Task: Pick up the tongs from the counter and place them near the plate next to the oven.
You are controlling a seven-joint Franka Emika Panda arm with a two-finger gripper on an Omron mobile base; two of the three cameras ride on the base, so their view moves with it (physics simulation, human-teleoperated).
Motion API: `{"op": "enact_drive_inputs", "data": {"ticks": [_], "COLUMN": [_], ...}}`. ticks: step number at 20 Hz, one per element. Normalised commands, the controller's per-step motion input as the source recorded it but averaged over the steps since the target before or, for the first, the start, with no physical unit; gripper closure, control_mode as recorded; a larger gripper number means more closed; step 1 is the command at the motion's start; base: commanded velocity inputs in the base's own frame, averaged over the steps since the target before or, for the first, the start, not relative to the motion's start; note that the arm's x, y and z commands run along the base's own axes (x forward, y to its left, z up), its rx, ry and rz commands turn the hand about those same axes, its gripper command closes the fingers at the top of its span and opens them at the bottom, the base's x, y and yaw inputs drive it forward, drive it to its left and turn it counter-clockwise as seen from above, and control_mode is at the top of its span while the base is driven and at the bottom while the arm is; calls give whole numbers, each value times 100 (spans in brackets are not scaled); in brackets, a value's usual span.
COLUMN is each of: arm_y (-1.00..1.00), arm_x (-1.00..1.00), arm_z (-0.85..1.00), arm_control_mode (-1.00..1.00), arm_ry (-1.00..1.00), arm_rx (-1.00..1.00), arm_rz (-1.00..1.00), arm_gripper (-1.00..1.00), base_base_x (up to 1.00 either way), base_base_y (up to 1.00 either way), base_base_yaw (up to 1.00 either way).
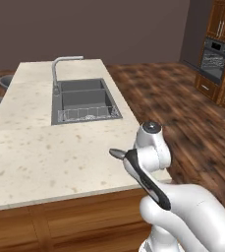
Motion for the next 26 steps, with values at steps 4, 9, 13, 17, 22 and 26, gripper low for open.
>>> {"op": "enact_drive_inputs", "data": {"ticks": [4,9,13,17,22,26], "arm_y": [-36,-45,-60,0,0,0], "arm_x": [-33,-39,-46,0,0,0], "arm_z": [0,8,4,0,0,0], "arm_control_mode": [-100,-100,-100,100,100,100], "arm_ry": [1,0,0,0,0,0], "arm_rx": [0,1,4,0,0,0], "arm_rz": [-25,-17,-19,0,0,0], "arm_gripper": [100,100,100,100,100,100], "base_base_x": [0,0,0,-59,-46,-14], "base_base_y": [0,0,0,-85,-88,-93], "base_base_yaw": [0,0,0,-27,-26,-32]}}
